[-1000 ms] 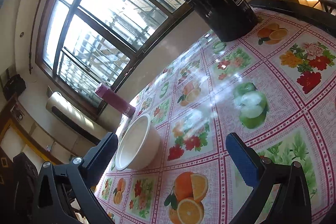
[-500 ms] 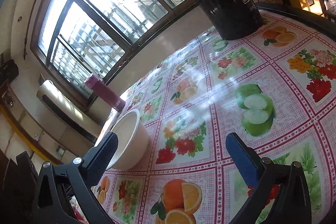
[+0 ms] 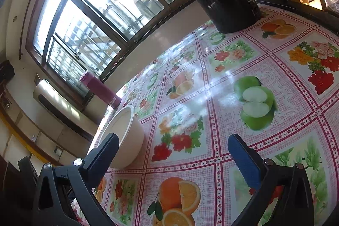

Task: Organize plates and bowls
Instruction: 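Position the open left tool at the white bowl rim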

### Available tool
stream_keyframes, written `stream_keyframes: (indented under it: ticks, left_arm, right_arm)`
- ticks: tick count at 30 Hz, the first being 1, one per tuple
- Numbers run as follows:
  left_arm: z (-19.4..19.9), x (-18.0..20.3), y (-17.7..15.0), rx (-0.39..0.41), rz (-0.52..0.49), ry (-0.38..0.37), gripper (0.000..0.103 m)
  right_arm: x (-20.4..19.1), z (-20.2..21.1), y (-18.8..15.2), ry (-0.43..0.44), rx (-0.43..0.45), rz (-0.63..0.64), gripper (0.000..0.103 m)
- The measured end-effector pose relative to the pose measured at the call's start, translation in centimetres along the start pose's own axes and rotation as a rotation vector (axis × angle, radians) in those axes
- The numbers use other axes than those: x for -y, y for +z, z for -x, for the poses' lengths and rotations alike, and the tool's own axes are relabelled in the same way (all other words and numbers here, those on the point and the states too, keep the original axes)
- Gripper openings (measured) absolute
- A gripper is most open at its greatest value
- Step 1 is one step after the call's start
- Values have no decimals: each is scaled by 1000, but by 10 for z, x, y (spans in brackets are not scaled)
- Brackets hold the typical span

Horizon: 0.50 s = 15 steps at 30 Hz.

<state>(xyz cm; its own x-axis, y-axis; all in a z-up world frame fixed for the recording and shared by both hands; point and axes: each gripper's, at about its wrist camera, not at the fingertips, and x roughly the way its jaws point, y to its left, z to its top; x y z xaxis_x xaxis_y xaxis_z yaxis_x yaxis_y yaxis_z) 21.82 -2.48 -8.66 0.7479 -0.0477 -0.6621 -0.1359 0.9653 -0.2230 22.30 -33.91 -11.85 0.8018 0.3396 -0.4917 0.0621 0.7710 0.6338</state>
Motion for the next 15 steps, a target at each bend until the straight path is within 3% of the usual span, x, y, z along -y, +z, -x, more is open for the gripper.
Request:
stream_keyframes:
  ticks: [15]
  left_arm:
    - [-5, 2, 0, -25, -6, -10, 103]
  right_arm:
    - [2, -6, -3, 12, -27, -13, 103]
